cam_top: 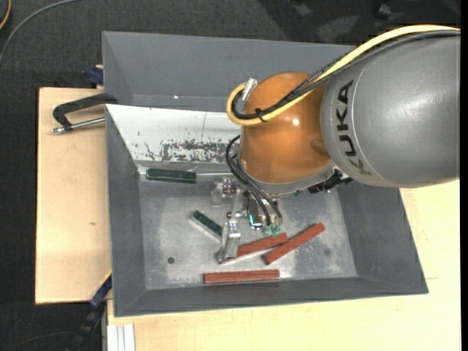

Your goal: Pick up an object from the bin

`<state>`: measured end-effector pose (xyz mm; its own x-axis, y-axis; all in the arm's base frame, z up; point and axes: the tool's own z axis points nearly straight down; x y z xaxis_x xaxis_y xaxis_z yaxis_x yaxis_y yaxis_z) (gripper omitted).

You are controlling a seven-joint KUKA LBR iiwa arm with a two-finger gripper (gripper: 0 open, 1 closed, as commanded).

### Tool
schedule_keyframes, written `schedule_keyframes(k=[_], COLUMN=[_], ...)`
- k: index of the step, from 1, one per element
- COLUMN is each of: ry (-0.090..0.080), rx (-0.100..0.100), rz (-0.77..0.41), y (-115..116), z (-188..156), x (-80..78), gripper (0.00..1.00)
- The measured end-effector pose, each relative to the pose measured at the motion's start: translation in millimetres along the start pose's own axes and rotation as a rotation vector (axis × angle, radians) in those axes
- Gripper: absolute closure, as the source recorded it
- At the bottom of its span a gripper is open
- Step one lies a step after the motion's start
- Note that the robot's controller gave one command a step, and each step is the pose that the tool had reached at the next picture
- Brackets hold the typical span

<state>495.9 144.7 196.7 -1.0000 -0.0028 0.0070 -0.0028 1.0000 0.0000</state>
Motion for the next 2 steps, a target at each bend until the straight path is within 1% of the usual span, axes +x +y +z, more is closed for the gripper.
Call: schedule_keyframes(k=[1,2], ry=[-0.002,-0.014], rx=[0.0,0.001], rz=[-0.034,-0.203], y=[-28.2,-76.7], z=[129.3,116.2], x=[-42.4,-72.5], gripper=[0.0,0.0])
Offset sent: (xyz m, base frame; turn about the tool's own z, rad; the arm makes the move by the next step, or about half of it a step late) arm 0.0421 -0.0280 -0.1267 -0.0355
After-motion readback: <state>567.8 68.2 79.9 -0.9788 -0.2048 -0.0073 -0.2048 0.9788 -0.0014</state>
